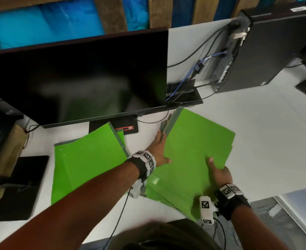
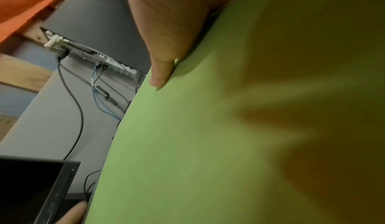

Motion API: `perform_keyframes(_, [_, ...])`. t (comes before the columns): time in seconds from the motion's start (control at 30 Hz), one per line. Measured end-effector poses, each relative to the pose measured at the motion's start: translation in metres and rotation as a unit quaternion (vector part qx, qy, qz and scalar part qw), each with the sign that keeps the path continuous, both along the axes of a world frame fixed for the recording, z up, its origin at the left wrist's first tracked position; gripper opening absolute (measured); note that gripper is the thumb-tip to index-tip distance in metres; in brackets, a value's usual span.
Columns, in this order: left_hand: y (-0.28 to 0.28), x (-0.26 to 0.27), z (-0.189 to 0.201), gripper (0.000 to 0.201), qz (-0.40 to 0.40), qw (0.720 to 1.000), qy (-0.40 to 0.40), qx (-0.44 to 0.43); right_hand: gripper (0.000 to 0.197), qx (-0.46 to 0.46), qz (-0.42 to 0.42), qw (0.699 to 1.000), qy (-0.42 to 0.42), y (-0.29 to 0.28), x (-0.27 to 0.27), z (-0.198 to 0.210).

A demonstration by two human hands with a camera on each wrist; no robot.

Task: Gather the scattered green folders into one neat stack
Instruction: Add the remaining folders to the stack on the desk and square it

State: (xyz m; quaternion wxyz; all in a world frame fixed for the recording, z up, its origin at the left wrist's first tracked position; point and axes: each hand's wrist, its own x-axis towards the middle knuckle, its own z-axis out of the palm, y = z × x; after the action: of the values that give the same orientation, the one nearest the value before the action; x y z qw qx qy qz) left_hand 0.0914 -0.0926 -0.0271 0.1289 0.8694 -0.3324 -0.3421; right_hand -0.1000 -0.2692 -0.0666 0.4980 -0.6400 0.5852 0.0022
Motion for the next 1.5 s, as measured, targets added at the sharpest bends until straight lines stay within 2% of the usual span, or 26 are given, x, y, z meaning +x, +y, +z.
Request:
perform_keyframes(0.07, [0.011, -0.003, -0.002, 0.118, 0.005, 0.999, 0.045, -0.023, 0.072, 0.000, 0.000, 1.000, 0.010, -0.002, 0.001, 0.000])
perform_keyframes(0.13, [0.028, 0.005, -0.002, 0.097, 0.024, 0.994, 0.077, -0.077, 0.070, -0.001, 0.002, 1.000, 0.021, -0.002, 0.001, 0.002])
perform_keyframes(0.2, [0.053, 0.021, 0.003, 0.063, 0.064, 0.985, 0.044, -0.152, 0.070, -0.004, 0.005, 1.000, 0.029, -0.002, 0.002, 0.006])
perform_keyframes(0.23, [0.069, 0.032, 0.004, 0.058, 0.059, 0.986, 0.003, -0.157, 0.070, -0.005, 0.007, 1.000, 0.030, -0.001, 0.002, 0.008])
perform_keyframes(0.27, [0.085, 0.042, 0.004, 0.061, 0.009, 0.991, -0.046, -0.124, 0.068, -0.003, 0.008, 1.000, 0.028, 0.000, 0.002, 0.010])
perform_keyframes(0.3, [0.101, 0.051, 0.003, 0.067, -0.075, 0.992, -0.085, -0.059, 0.066, 0.000, 0.009, 1.000, 0.024, 0.001, 0.002, 0.011])
perform_keyframes(0.33, [0.114, 0.058, 0.004, 0.073, -0.189, 0.974, -0.118, 0.035, 0.064, -0.002, 0.010, 1.000, 0.022, 0.002, 0.002, 0.012])
perform_keyframes(0.4, [0.128, 0.064, 0.006, 0.092, -0.392, 0.884, -0.160, 0.199, 0.063, -0.005, 0.008, 1.000, 0.021, 0.003, 0.002, 0.014])
perform_keyframes(0.43, [0.132, 0.063, 0.007, 0.100, -0.440, 0.850, -0.171, 0.233, 0.063, -0.006, 0.006, 1.000, 0.023, 0.004, 0.002, 0.016])
perform_keyframes(0.47, [0.134, 0.063, 0.007, 0.103, -0.449, 0.840, -0.178, 0.245, 0.063, -0.007, 0.006, 1.000, 0.023, 0.005, 0.002, 0.018])
perform_keyframes(0.57, [0.138, 0.066, 0.012, 0.100, -0.437, 0.845, -0.212, 0.226, 0.064, -0.005, 0.006, 1.000, 0.026, 0.007, 0.002, 0.020])
perform_keyframes(0.77, [0.158, 0.099, 0.042, 0.091, -0.324, 0.898, -0.249, 0.165, 0.062, -0.016, 0.007, 1.000, 0.023, 0.009, 0.003, 0.021])
perform_keyframes(0.97, [0.183, 0.142, 0.036, 0.110, -0.145, 0.943, -0.216, 0.206, 0.063, -0.019, 0.008, 0.999, 0.033, 0.010, 0.004, 0.020])
perform_keyframes(1.13, [0.186, 0.159, 0.016, 0.123, -0.038, 0.954, -0.181, 0.236, 0.060, -0.021, 0.003, 0.999, 0.029, 0.009, 0.004, 0.018])
perform_keyframes(1.2, [0.190, 0.159, 0.007, 0.123, -0.025, 0.954, -0.178, 0.239, 0.060, -0.021, 0.003, 0.999, 0.027, 0.009, 0.004, 0.017])
perform_keyframes(1.37, [0.191, 0.152, -0.006, 0.110, 0.022, 0.955, -0.189, 0.229, 0.057, -0.028, 0.001, 0.999, 0.026, 0.008, 0.004, 0.014])
perform_keyframes(1.5, [0.191, 0.151, -0.005, 0.107, 0.007, 0.961, -0.161, 0.225, 0.058, -0.028, 0.001, 0.999, 0.031, 0.008, 0.003, 0.012])
